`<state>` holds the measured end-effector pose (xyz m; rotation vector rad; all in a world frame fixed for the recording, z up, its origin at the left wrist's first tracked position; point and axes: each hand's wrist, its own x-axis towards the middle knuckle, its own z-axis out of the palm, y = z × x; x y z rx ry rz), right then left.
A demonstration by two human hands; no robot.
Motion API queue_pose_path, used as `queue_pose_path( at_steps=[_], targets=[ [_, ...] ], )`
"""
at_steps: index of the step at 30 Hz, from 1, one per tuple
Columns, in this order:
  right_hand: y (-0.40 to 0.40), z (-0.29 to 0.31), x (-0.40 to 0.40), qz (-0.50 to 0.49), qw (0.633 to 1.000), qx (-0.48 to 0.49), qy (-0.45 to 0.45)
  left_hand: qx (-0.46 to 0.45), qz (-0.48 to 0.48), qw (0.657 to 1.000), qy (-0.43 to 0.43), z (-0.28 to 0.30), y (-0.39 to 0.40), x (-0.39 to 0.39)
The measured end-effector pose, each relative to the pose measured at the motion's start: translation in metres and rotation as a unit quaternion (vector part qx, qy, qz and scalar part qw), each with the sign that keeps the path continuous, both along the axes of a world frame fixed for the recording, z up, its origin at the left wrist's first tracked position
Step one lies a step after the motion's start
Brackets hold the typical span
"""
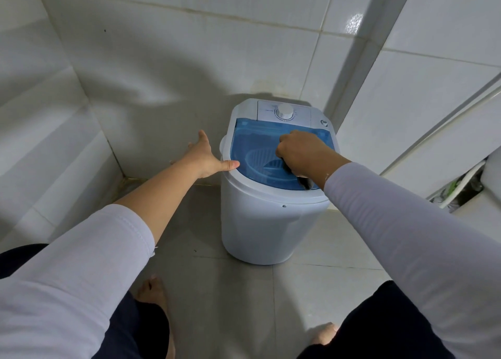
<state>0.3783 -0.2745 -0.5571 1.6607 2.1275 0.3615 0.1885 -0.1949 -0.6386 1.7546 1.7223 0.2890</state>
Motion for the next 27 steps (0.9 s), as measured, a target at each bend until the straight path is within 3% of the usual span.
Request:
queue_pose_path(
  at_steps=[4, 7, 12, 15, 20, 27],
  targets=[
    [0.002, -0.004, 0.001, 0.001, 0.999, 0.019, 0.045, -0.001, -0.001, 1.000, 0.001, 0.000, -0.001, 0.000],
    [0.001, -0.009, 0.009, -0.040, 0.983, 0.041, 0.177, 0.001, -0.007, 1.000, 0.002, 0.000, -0.002, -0.001],
    [-0.001, -0.011, 0.024, -0.121, 0.896, 0.082, 0.420, 0.016, -0.015, 1.000, 0.012, 0.003, -0.005, 0.000],
    [-0.005, -0.005, 0.030, -0.144, 0.842, 0.070, 0.516, 0.044, -0.035, 0.997, 0.052, 0.016, -0.016, 0.005],
    [-0.009, 0.005, 0.042, -0.166, 0.810, 0.062, 0.559, 0.130, -0.104, 0.982, 0.086, 0.039, -0.031, 0.020],
    [-0.014, 0.006, 0.065, -0.261, 0.774, 0.101, 0.568, 0.224, -0.155, 0.962, -0.021, 0.046, -0.056, 0.064]
  ],
)
